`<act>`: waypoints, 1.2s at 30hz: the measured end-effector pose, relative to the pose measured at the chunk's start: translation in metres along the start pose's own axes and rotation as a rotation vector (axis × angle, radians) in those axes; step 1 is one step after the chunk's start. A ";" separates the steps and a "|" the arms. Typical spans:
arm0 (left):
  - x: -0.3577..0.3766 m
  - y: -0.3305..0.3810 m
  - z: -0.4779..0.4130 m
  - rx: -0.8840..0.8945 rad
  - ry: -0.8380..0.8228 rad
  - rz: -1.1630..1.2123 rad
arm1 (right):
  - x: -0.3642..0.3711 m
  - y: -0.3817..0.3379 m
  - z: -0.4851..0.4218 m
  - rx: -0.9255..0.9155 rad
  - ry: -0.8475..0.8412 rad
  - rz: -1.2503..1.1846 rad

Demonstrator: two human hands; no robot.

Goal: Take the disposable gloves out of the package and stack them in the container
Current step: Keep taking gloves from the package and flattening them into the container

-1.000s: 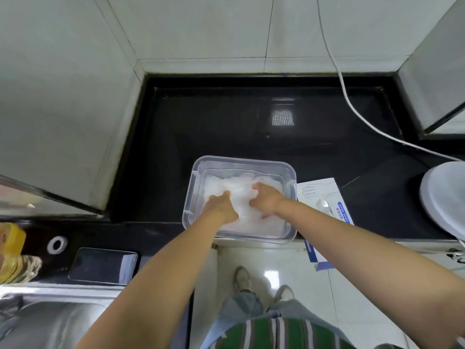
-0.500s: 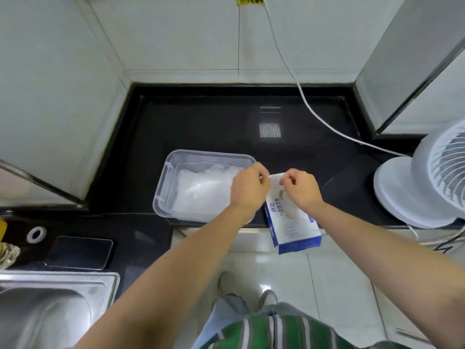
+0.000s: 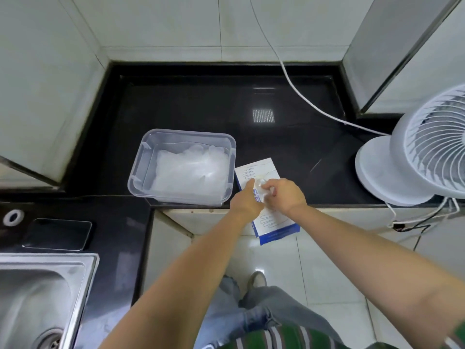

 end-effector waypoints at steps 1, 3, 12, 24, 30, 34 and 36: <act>0.000 -0.001 -0.002 0.005 -0.005 -0.027 | 0.002 0.000 0.000 0.008 0.021 -0.002; 0.001 -0.002 -0.004 0.030 -0.014 -0.105 | 0.004 -0.002 0.002 0.005 0.045 0.003; 0.001 -0.007 -0.010 0.052 0.073 -0.253 | -0.003 0.003 0.000 0.020 -0.033 -0.617; -0.001 0.003 -0.013 0.005 0.155 -0.223 | -0.052 -0.003 -0.008 0.177 0.054 -1.214; -0.012 0.030 -0.017 0.118 0.168 -0.175 | -0.045 -0.005 -0.010 0.236 0.036 -1.176; -0.031 0.056 -0.029 0.180 0.195 0.060 | -0.052 -0.007 -0.009 0.235 0.066 -1.146; -0.047 0.060 -0.029 0.183 0.239 0.370 | -0.058 -0.012 -0.009 0.204 0.065 -1.097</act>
Point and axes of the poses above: each hand's wrist, its own z-axis away from the middle knuckle, its own x-axis out of the palm, y = z × x, the point moved 3 cm from there along -z, towards the middle knuckle, and after that the axes turned 12 degrees about z, right-handed, at the moved point
